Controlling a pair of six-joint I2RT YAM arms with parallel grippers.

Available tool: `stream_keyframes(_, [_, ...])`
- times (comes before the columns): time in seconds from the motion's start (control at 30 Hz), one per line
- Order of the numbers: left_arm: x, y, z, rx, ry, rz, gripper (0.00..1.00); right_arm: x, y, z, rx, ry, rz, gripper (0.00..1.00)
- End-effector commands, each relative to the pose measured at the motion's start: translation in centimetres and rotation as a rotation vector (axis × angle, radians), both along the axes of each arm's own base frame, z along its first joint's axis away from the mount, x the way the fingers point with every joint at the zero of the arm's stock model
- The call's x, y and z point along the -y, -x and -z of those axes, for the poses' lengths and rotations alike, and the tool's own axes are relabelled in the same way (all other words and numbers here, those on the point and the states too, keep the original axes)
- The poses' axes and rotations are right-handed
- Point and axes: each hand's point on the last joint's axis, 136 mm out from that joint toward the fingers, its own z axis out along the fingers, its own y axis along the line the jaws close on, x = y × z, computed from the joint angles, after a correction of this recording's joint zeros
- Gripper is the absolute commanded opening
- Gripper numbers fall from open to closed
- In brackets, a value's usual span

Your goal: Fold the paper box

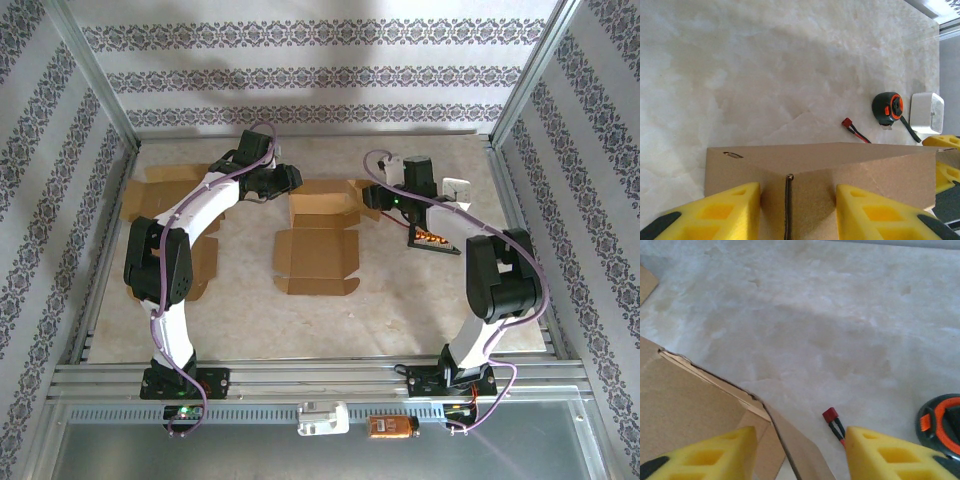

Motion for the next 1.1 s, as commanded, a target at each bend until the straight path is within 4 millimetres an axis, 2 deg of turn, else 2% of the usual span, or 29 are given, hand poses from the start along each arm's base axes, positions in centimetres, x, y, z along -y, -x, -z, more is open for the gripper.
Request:
stream_keyframes(0.0, [0.3,0.9,0.9,-0.045,-0.029,0.022,0.41,-0.8,0.2,-0.1,-0.054,-0.076,-0.019,0.43])
stream_keyframes(0.1, [0.5,0.9,0.8,-0.042,-0.013,0.024,0.41,-1.1,0.8,0.6,-0.090,-0.118,0.021,0.40])
stream_keyframes(0.17, [0.6,0.8,0.8,-0.042,-0.006,0.025,0.41,-1.2,1.1,1.1,-0.105,-0.130,0.054,0.47])
stream_keyframes(0.23, [0.6,0.8,0.8,-0.041,-0.008,0.027,0.41,-0.9,1.3,2.0,-0.116,-0.108,0.085,0.48])
stream_keyframes(0.37, [0.5,0.9,1.1,-0.045,-0.015,0.030,0.41,0.0,1.1,3.3,-0.146,-0.094,0.145,0.38])
stream_keyframes(0.5, [0.6,0.9,1.3,-0.049,-0.007,0.027,0.41,-0.7,1.2,2.2,-0.134,-0.117,0.120,0.20])
stream_keyframes(0.6, [0.7,0.8,1.1,-0.041,0.004,0.025,0.41,-2.0,1.6,1.2,-0.148,-0.171,0.110,0.17])
stream_keyframes(0.67, [0.7,0.6,0.8,-0.031,0.005,0.014,0.42,-2.6,1.8,1.3,-0.161,-0.179,0.124,0.16])
stream_keyframes(0.77, [0.5,0.4,0.1,-0.011,0.005,0.001,0.50,-2.8,2.0,1.3,-0.161,-0.172,0.167,0.15])
stream_keyframes(0.87, [0.2,0.3,-0.9,0.023,-0.011,0.003,0.63,-2.6,2.3,1.3,-0.106,-0.088,0.160,0.14])
stream_keyframes(0.93, [-0.5,0.4,-1.9,0.055,-0.050,-0.003,0.71,-2.2,2.4,1.3,-0.066,-0.018,0.158,0.13])
stream_keyframes(1.07, [-2.3,1.3,-4.3,0.127,-0.123,-0.033,0.78,-1.9,2.7,1.1,-0.011,0.063,0.138,0.13])
